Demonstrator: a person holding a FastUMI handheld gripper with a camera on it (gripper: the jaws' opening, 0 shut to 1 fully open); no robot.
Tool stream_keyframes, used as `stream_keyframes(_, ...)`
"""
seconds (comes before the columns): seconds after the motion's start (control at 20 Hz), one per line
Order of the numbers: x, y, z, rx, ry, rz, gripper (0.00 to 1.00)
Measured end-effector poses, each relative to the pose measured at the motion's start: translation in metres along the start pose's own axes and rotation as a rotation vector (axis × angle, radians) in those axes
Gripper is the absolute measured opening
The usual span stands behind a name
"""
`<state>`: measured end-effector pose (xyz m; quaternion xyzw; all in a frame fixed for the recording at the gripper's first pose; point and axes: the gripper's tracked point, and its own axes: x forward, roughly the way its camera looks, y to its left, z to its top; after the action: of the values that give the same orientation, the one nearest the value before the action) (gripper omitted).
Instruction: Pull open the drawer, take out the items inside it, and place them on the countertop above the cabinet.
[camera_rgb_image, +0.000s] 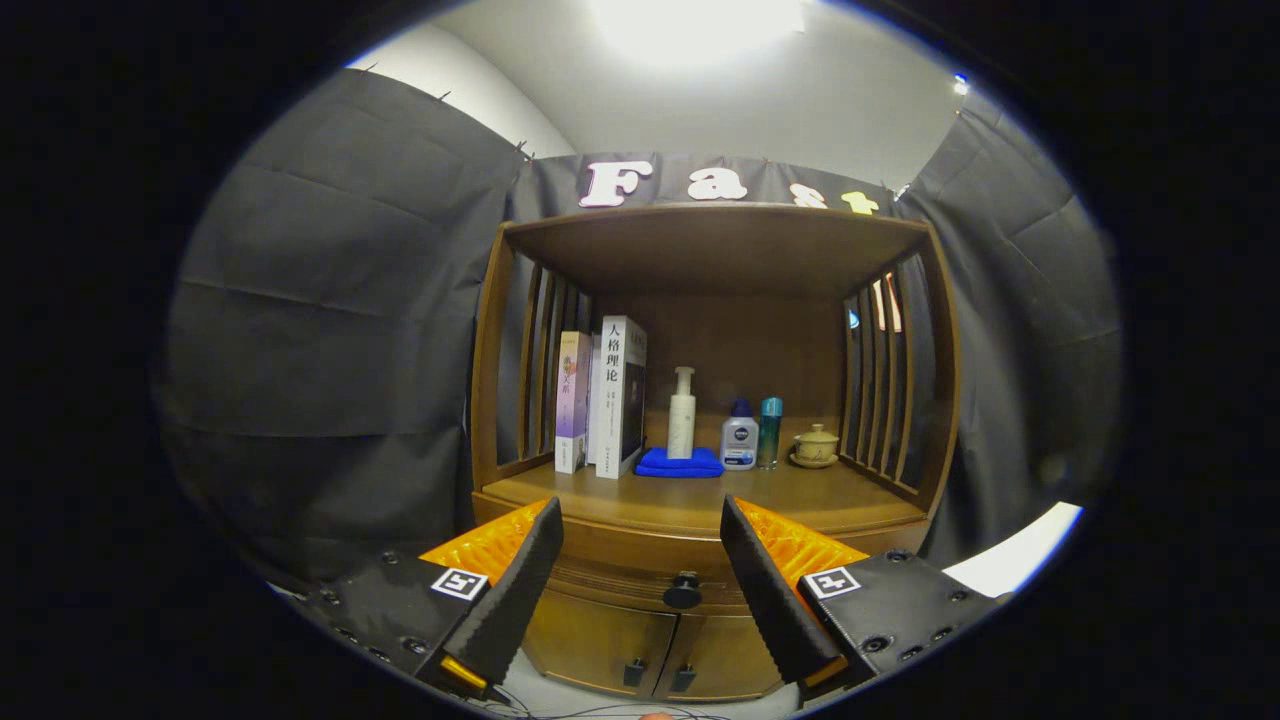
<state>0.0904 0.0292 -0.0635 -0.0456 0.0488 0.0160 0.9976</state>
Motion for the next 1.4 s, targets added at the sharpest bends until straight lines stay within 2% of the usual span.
stream_keyframes(0.3,0.045,-0.007,-0.036,0.024,0.044,-0.05,1.0)
stream_keyframes(0.65,0.085,-0.041,-0.095,0.068,0.153,-0.107,1.0)
stream_keyframes(1.05,0.099,-0.045,-0.151,0.107,0.277,-0.1,1.0)
stream_keyframes(1.25,0.1,-0.04,-0.163,0.106,0.305,-0.1,0.99)
stream_keyframes(1.4,0.1,-0.041,-0.166,0.101,0.318,-0.114,0.77)
